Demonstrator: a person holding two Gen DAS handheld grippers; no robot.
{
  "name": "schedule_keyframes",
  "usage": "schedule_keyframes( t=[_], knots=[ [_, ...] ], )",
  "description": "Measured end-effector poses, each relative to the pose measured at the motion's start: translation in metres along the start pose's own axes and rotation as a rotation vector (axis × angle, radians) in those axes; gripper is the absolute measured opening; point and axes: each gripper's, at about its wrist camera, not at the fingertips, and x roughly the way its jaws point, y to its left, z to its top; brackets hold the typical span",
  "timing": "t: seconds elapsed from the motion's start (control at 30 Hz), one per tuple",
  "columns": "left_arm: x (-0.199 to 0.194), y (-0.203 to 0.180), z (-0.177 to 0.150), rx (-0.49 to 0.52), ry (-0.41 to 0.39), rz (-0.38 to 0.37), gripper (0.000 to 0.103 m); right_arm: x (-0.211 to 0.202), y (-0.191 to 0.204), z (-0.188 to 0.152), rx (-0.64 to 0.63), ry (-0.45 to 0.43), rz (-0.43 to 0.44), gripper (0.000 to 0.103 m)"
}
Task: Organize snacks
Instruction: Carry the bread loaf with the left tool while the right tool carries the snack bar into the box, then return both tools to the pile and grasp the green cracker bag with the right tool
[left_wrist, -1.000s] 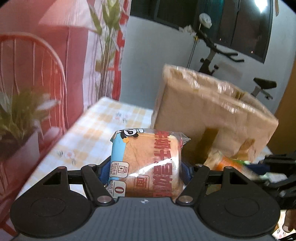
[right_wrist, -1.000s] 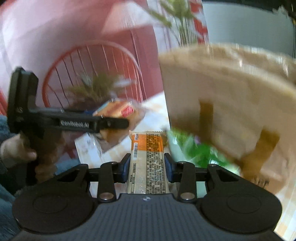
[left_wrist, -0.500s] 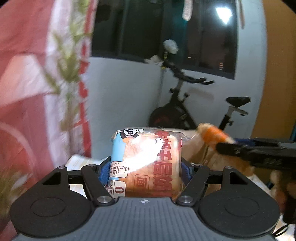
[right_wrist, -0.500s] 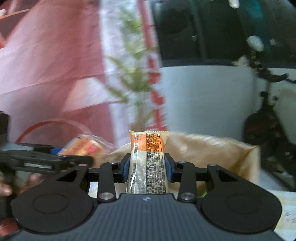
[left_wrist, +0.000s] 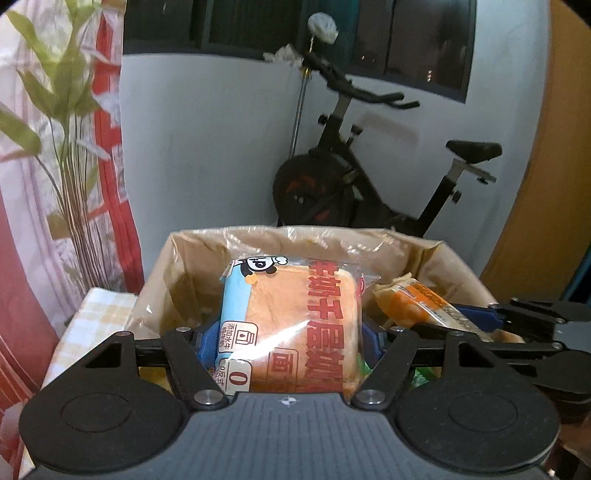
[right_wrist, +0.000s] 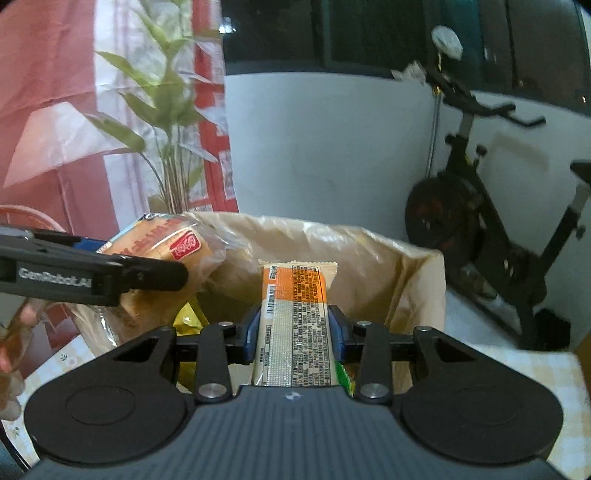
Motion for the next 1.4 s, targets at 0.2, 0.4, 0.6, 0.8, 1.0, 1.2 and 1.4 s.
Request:
schedule_keyframes(
  t=[0.2, 0.4, 0.6, 0.8, 1.0, 1.2, 1.4],
  knots=[
    [0.012, 0.013, -0.002, -0.059, 0.037, 0.006, 0.074, 0.000, -0.006, -0.010, 0.011, 0.033, 0.013, 0.042],
    [0.004, 0.016, -0.003, -0.053, 0.019, -0.005, 0.084, 0.000, -0.005, -0.010, 0.026, 0.033, 0.036, 0.051],
    [-0.013, 0.020, 0.003, -0.041, -0.019, -0.013, 0.087, -0.010, -0.002, -0.009, 0.023, 0.024, 0.043, 0.067],
    [-0.047, 0.031, -0.005, -0.044, -0.038, -0.024, 0.087, -0.033, 0.000, -0.008, 0.033, -0.013, 0.062, 0.087],
    [-0.092, 0.052, -0.026, -0.025, -0.072, -0.009, 0.090, -0.066, 0.001, -0.015, 0.052, -0.075, 0.133, 0.101],
    [-0.114, 0.073, -0.054, -0.077, -0.042, -0.038, 0.093, -0.087, 0.011, -0.030, 0.080, -0.109, 0.210, 0.103],
    [-0.127, 0.081, -0.090, -0.141, -0.024, 0.013, 0.093, -0.095, 0.038, -0.059, 0.035, -0.095, 0.232, 0.103]
  ],
)
